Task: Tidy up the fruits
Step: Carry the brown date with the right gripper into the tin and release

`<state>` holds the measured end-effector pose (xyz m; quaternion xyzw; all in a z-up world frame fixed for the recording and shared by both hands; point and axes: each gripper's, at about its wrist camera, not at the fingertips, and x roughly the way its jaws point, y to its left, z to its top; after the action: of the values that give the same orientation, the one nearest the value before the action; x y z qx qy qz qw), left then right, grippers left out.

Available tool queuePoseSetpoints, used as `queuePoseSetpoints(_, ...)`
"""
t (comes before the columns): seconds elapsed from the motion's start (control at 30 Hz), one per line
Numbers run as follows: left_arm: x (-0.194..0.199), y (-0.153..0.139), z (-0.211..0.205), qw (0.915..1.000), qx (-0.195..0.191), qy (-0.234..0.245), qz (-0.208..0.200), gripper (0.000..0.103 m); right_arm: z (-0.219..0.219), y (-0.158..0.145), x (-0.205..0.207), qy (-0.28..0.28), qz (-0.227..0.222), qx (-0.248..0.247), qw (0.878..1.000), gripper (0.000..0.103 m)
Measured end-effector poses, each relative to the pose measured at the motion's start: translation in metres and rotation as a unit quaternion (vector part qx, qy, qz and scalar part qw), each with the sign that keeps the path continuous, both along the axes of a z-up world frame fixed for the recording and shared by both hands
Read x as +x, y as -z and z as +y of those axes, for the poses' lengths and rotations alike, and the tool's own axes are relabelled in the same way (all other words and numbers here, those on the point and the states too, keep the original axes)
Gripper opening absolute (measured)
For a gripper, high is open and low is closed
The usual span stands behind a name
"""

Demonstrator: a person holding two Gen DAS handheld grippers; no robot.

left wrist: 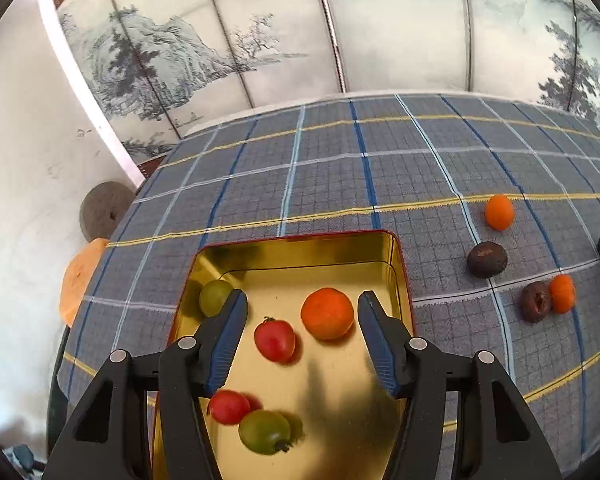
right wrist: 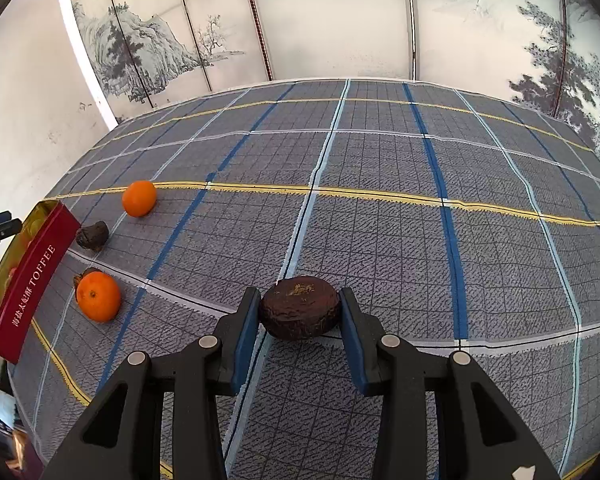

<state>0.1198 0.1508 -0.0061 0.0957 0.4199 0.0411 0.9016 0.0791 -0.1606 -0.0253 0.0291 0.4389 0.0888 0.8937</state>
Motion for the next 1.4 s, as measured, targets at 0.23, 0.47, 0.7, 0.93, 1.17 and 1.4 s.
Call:
queuePoseSetpoints(0.23, -0.032, -0.011, -0.005, 0.9996, -0.007, -0.016, -0.022, 0.059, 0.002, 0.002, 0.0, -0.001, 0.002, -0.003, 1.0, 0.036)
queuePoseSetpoints(0.47, -0.064, -0.02, -0.001, 0.9981, -0.037, -0.033, -0.037, 0.059, 0.006, 0.004, 0.001, -0.002, 0.006, -0.007, 1.0, 0.036)
queuePoseSetpoints(0.7, -0.089, -0.019, 0.007, 0.9975, -0.042, -0.045, -0.036, 0.059, 0.009, 0.003, -0.02, 0.004, 0.007, 0.004, 1.0, 0.037)
queuePoseSetpoints(0.93, -0.12, -0.018, 0.021, 0.9952, -0.061, -0.057, -0.051, 0.059, 0.029, -0.002, -0.065, -0.017, 0.002, 0.011, 1.0, 0.036)
queuePoseSetpoints(1.17, -0.144, -0.01, 0.03, 0.9931, -0.088, -0.063, -0.045, 0.059, 0.065, -0.03, -0.095, -0.066, -0.02, 0.03, 0.997, 0.036)
queuePoseSetpoints(1.4, -0.158, -0.005, 0.05, 0.9903, -0.107, -0.079, -0.04, 0.068, 0.151, -0.069, -0.103, -0.169, -0.051, 0.037, 0.984, 0.036)
